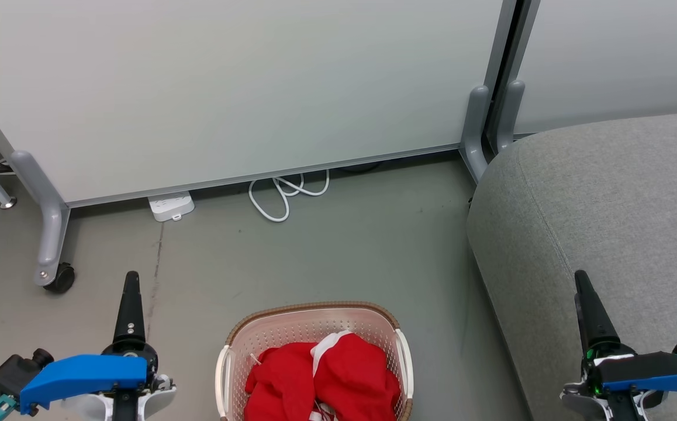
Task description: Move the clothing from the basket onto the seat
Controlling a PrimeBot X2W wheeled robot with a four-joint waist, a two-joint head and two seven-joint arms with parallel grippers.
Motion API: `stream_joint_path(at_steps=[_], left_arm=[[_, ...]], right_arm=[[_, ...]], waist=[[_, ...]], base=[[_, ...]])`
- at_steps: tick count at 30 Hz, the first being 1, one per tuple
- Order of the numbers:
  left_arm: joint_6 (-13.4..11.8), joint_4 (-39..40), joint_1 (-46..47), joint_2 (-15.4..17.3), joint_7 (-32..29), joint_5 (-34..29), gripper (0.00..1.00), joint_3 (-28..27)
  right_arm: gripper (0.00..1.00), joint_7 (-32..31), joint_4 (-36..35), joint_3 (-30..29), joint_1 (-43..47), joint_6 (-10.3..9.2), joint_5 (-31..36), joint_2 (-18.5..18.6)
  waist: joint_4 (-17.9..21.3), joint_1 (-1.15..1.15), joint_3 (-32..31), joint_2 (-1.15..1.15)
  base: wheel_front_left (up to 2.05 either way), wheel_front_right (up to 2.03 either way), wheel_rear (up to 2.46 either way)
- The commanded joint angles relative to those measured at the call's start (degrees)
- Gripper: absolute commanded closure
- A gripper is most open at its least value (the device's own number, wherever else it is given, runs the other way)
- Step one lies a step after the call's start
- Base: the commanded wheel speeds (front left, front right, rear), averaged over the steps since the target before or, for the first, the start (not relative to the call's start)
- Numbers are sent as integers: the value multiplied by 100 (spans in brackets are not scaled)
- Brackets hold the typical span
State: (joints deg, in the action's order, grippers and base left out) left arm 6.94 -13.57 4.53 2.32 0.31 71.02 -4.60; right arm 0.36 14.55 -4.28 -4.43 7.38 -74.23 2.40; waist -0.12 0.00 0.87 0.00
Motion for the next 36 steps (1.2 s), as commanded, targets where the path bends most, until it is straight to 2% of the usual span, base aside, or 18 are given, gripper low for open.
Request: stream_joint_path(at_steps=[1,16,36], left_arm=[[-49,132,172,46,58,-196,0,39],[-283,319,188,53,370,-1979,0,367],[-364,367,123,59,742,-3794,0,714]], right_arm=[[0,55,-115,18,-154,5,162,31],[0,368,-247,250,-184,8,1876,39],[0,739,-111,444,-145,10,3505,48]], waist=[[-1,0,2,0],[-8,0,31,0],[-34,0,33,0]], base=[[0,0,0],[0,0,0],[0,0,0]])
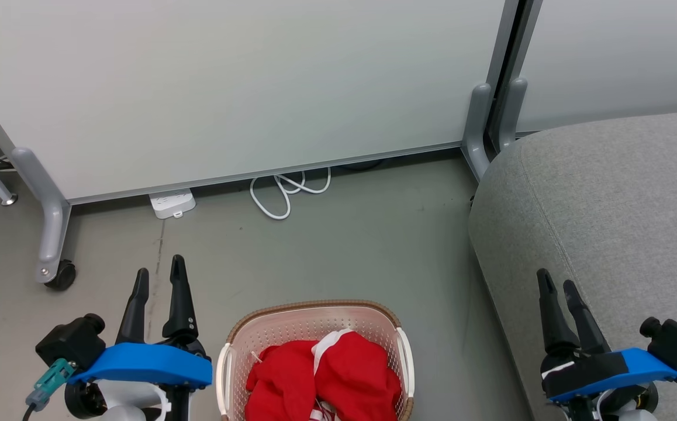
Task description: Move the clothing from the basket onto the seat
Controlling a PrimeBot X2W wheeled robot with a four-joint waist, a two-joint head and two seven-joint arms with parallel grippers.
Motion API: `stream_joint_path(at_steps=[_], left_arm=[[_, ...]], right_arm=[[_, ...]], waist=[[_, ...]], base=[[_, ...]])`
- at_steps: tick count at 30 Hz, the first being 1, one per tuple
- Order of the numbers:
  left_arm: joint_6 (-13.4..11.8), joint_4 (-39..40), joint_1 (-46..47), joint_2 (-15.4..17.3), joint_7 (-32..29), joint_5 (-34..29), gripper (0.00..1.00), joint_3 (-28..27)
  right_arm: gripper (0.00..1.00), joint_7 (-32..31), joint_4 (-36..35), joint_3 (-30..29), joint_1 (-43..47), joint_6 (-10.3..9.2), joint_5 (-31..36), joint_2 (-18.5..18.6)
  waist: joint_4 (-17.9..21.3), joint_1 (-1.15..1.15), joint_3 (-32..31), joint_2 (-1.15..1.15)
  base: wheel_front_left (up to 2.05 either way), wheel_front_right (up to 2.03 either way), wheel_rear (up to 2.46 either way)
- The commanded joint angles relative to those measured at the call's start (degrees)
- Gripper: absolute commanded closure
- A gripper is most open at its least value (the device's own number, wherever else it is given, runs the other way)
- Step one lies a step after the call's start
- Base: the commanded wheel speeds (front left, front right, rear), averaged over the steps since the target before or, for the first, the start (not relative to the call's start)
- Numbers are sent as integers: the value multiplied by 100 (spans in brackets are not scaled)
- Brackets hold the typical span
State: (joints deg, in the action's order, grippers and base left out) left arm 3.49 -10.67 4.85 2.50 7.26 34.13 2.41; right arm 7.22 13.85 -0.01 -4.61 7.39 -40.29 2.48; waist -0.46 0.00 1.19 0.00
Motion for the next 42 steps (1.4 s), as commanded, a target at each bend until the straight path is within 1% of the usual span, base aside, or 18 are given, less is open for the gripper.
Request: stream_joint_path(at_steps=[1,12,25,42], left_arm=[[-23,77,91,41,64,-184,0,31],[-45,66,109,44,226,-938,0,191],[-77,57,119,45,406,-1667,0,293],[-81,26,140,45,598,-2461,0,365]], right_arm=[[0,69,-36,25,-128,9,182,41],[0,234,-2,78,-137,11,825,46],[0,411,8,116,-138,12,1518,49],[0,601,36,126,-148,14,2277,54]], waist=[[-1,0,3,0],[-15,0,19,0],[-36,0,36,0],[-43,0,76,0]], base=[[0,0,0],[0,0,0],[0,0,0],[0,0,0]])
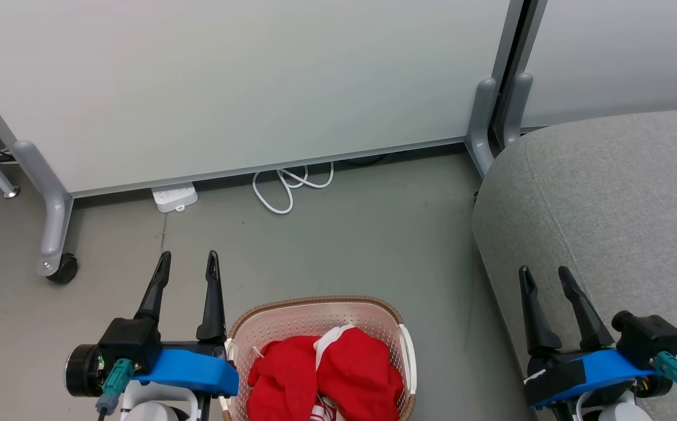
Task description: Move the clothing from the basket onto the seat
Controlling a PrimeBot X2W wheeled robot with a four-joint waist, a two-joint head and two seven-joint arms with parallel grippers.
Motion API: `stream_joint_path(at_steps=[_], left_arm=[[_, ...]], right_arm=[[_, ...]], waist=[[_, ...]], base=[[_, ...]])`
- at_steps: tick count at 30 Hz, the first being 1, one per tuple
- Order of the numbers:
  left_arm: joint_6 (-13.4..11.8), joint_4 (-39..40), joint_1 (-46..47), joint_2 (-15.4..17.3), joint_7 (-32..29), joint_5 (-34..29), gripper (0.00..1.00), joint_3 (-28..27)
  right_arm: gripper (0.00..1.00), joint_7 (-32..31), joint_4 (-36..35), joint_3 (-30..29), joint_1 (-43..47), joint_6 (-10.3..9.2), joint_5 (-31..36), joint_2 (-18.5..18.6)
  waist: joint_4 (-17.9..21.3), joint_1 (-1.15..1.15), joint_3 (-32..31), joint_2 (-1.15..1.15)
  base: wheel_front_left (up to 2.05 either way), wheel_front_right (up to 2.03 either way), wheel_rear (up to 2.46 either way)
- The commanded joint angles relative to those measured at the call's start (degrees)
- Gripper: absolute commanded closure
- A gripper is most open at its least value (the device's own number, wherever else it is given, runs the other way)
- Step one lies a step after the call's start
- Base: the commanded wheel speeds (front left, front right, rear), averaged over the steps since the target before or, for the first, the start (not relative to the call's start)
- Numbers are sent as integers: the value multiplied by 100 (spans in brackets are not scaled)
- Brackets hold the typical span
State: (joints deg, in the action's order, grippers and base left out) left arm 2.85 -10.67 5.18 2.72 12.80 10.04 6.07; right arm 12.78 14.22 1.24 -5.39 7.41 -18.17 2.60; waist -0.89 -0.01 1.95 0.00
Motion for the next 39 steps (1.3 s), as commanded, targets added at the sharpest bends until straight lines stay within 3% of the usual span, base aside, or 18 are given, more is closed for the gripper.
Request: stream_joint_path(at_steps=[1,20,39], left_arm=[[-18,23,106,23,57,-91,0,7],[-25,-69,49,24,248,-895,0,124],[30,-222,4,22,248,-813,0,107]], right_arm=[[0,60,6,2,-69,12,106,43],[0,256,184,4,-59,13,888,45],[0,251,348,-23,-68,9,929,44]], waist=[[1,1,0,0],[-37,1,-32,0],[-40,1,-40,0]], base=[[0,0,0],[0,0,0],[0,0,0]])
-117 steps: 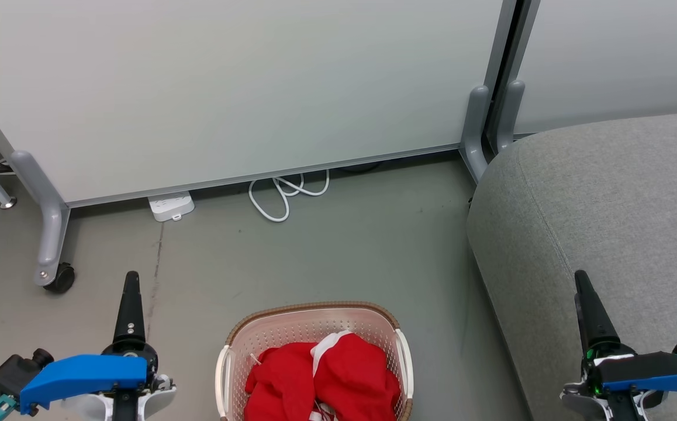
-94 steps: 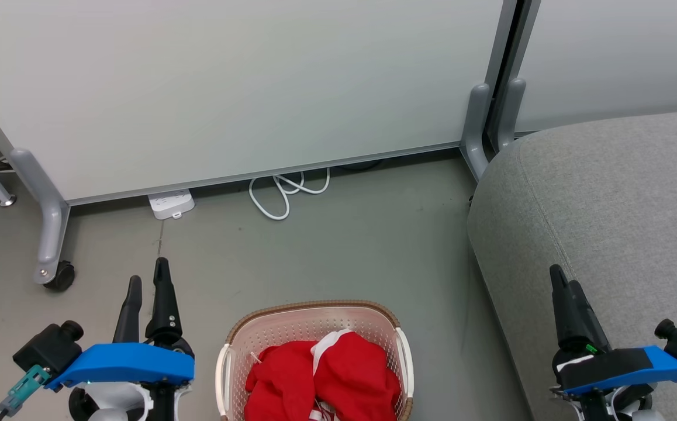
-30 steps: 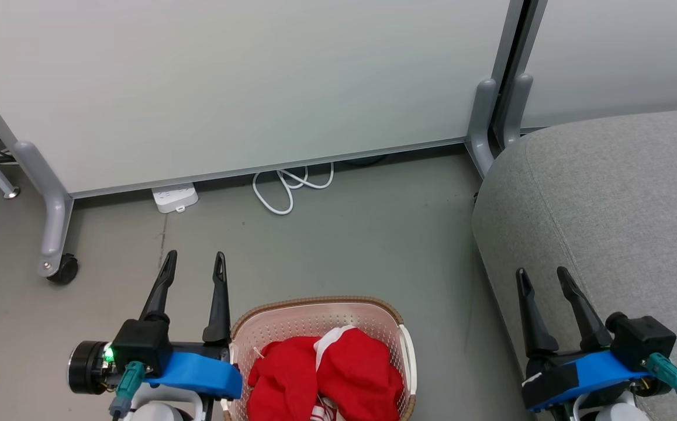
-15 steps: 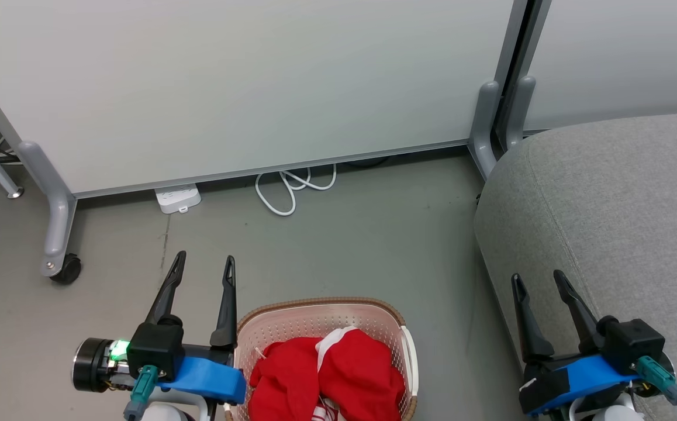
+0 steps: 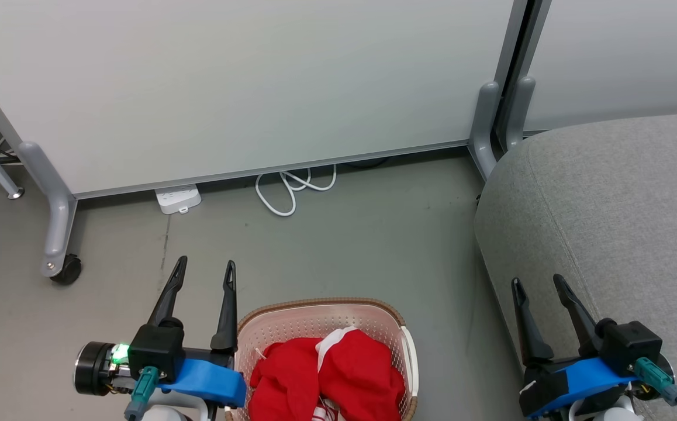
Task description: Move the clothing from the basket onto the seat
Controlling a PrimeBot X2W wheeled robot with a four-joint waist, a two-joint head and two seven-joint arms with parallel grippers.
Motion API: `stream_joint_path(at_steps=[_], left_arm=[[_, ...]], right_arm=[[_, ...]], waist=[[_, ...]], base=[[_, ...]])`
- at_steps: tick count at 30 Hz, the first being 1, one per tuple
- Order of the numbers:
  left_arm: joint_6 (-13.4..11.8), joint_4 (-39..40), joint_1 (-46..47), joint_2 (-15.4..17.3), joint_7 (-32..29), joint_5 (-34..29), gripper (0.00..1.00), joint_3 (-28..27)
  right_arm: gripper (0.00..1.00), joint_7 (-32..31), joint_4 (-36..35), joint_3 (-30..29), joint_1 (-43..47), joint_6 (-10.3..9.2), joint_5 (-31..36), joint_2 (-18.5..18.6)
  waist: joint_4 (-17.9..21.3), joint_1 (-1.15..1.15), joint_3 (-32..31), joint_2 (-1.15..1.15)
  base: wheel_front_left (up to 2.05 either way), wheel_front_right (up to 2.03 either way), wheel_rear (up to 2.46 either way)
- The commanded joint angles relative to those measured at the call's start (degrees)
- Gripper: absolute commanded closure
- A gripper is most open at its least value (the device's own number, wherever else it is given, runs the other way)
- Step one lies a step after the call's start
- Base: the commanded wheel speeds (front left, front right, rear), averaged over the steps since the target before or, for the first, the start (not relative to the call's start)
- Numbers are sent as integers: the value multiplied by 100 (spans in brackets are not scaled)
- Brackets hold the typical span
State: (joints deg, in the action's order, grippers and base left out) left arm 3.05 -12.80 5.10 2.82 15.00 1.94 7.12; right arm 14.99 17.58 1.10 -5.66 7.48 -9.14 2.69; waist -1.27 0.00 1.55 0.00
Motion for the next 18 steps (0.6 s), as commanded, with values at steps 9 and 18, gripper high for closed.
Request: stream_joint_path(at_steps=[9,18], left_arm=[[36,-85,27,12,28,-1,0,15],[206,-428,362,75,28,-136,0,185]], right_arm=[[0,30,42,11,-40,3,15,35],[0,29,30,60,-164,3,4,35]], waist=[[-10,0,4,0],[62,0,234,0]], base=[[0,0,0],[0,0,0]])
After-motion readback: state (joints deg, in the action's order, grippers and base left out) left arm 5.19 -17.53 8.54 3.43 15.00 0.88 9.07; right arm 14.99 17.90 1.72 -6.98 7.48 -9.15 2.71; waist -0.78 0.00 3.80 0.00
